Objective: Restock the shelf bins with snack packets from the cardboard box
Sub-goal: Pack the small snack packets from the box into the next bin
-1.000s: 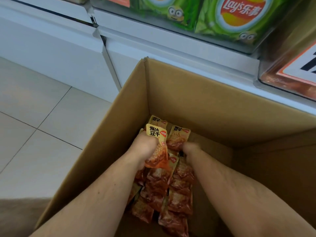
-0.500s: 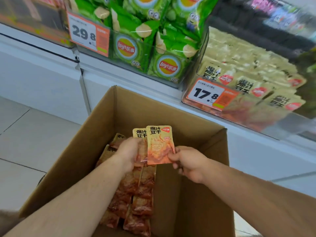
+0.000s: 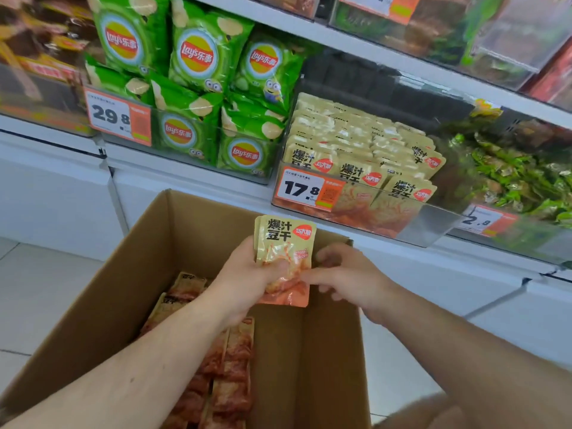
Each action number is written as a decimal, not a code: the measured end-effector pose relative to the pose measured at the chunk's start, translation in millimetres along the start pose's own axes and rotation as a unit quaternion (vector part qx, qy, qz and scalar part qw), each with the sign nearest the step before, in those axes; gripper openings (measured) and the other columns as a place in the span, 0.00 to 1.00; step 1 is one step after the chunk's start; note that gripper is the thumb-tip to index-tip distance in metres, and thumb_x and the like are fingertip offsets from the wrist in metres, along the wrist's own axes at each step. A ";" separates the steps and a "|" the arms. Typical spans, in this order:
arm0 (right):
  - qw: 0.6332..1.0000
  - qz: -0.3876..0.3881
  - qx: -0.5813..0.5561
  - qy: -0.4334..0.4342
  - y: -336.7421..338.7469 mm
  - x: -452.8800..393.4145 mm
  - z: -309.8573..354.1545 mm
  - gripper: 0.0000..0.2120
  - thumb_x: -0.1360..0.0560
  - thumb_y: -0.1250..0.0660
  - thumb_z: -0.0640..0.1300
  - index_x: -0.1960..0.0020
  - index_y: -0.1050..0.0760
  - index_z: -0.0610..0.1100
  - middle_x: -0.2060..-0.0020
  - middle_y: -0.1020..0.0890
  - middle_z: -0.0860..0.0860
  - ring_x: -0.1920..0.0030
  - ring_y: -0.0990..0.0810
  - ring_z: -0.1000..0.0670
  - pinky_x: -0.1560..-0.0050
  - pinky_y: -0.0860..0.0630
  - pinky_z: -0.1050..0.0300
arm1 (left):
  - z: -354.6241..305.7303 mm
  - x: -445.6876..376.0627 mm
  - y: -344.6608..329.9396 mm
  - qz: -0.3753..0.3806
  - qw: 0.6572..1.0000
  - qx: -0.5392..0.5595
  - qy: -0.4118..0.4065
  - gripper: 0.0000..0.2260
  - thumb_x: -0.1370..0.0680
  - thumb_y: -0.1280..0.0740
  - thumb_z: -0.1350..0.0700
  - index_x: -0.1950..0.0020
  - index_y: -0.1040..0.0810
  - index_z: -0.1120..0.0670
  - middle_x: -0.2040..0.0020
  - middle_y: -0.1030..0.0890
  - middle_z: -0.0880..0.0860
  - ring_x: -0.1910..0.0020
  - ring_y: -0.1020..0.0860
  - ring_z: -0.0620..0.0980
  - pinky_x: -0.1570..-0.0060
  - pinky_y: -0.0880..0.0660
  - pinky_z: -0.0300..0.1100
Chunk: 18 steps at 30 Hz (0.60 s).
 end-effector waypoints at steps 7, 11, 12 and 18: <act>0.971 -0.016 0.075 0.227 50.2 17.8 44.8 0.36 0.36 0.19 0.49 0.33 0.31 0.52 0.43 0.23 0.60 0.45 0.23 0.65 0.47 0.25 0.66 | -31.9 10.1 -49.6 0.104 0.984 -0.119 -0.076 0.18 0.20 0.32 0.62 0.34 0.28 0.47 0.42 0.17 0.45 0.41 0.20 0.44 0.40 0.24 0.46; 0.955 -0.010 0.180 0.236 64.7 21.1 43.7 0.32 0.38 0.19 0.53 0.38 0.27 0.53 0.47 0.20 0.60 0.47 0.22 0.60 0.47 0.23 0.59 | -49.2 13.0 -82.4 0.132 0.950 -0.250 -0.131 0.18 0.23 0.30 0.50 0.37 0.32 0.37 0.42 0.20 0.37 0.43 0.23 0.33 0.41 0.25 0.38; 0.953 -0.005 0.196 0.231 69.6 21.5 41.3 0.27 0.38 0.19 0.52 0.43 0.25 0.52 0.52 0.19 0.59 0.51 0.21 0.60 0.51 0.22 0.58 | -51.5 11.9 -89.2 0.134 0.942 -0.277 -0.133 0.19 0.22 0.30 0.52 0.37 0.33 0.36 0.42 0.21 0.37 0.43 0.23 0.34 0.41 0.25 0.40; 0.951 -0.012 0.223 0.212 108.1 30.9 32.3 0.18 0.38 0.18 0.47 0.54 0.23 0.51 0.61 0.18 0.56 0.59 0.20 0.58 0.61 0.24 0.61 | -70.7 5.4 -139.1 0.200 0.882 -0.392 -0.171 0.22 0.20 0.33 0.54 0.30 0.37 0.43 0.40 0.24 0.40 0.42 0.25 0.41 0.43 0.26 0.42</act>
Point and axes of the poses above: each hand's wrist, its own x-axis away from the middle knuckle, its own y-axis out of the back of the hand, z = x × y, the point moved 9 cm from there along -x, towards the middle knuckle
